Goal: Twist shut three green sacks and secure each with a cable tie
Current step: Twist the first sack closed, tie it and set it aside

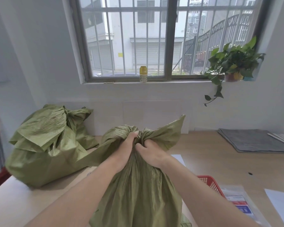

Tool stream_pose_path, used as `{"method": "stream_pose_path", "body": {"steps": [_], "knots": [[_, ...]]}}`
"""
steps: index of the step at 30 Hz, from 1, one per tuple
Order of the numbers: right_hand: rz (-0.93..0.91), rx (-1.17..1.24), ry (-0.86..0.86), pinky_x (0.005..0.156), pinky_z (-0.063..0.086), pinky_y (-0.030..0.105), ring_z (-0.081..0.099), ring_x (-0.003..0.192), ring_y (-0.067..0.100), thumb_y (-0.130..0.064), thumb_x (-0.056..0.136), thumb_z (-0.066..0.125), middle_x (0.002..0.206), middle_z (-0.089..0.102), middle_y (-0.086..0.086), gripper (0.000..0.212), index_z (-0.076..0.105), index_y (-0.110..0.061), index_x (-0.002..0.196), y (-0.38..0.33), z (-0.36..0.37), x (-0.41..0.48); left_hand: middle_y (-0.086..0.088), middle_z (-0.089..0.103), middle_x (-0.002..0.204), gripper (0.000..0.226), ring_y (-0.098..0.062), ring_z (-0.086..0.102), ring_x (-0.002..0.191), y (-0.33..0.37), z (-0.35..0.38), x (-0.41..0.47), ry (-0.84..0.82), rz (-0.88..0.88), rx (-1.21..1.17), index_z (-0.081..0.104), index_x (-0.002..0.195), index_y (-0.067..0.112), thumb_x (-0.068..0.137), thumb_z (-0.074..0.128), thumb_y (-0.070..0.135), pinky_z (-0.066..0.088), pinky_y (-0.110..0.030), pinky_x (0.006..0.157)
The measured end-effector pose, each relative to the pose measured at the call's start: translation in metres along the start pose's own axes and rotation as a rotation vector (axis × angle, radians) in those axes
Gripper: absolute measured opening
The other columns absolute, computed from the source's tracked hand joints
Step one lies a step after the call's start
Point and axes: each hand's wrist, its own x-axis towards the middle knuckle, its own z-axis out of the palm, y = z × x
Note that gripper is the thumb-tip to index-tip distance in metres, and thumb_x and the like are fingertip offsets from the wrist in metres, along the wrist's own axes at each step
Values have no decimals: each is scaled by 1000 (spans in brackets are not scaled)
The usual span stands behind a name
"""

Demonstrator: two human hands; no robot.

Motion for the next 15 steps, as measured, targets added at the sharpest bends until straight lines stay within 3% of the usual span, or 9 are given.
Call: {"method": "stream_pose_path", "body": {"steps": [3, 7, 11, 15], "knots": [[-49, 10, -39, 62, 33, 35, 39, 62, 19, -36, 93, 47, 68, 38, 3, 30, 40, -17, 70, -1, 3, -1, -5, 77, 118, 58, -20, 70, 116, 2, 0, 0, -105, 51, -33, 79, 113, 25, 82, 57, 69, 44, -48, 113], [-29, 62, -114, 62, 30, 35, 36, 66, 17, -35, 91, 53, 71, 36, 0, 28, 40, -15, 77, 0, 2, -2, -10, 71, 130, 57, -23, 66, 125, 7, -4, 0, -251, 1, -145, 71, 129, 16, 97, 48, 57, 40, -46, 117], [-21, 7, -151, 68, 38, 36, 48, 73, 16, -50, 78, 56, 77, 50, -5, 31, 52, -19, 81, 4, 9, 3, -12, 66, 138, 64, -25, 60, 132, 8, -12, 2, -388, -64, -204, 65, 137, 13, 97, 49, 60, 34, -46, 121], [-67, 60, -81, 64, 35, 35, 42, 68, 17, -32, 92, 52, 74, 42, -2, 21, 44, -18, 79, 8, 15, 8, -8, 65, 141, 65, -21, 57, 135, 10, -12, 5, -411, -36, -168, 62, 140, 15, 94, 51, 60, 31, -44, 123]]}}
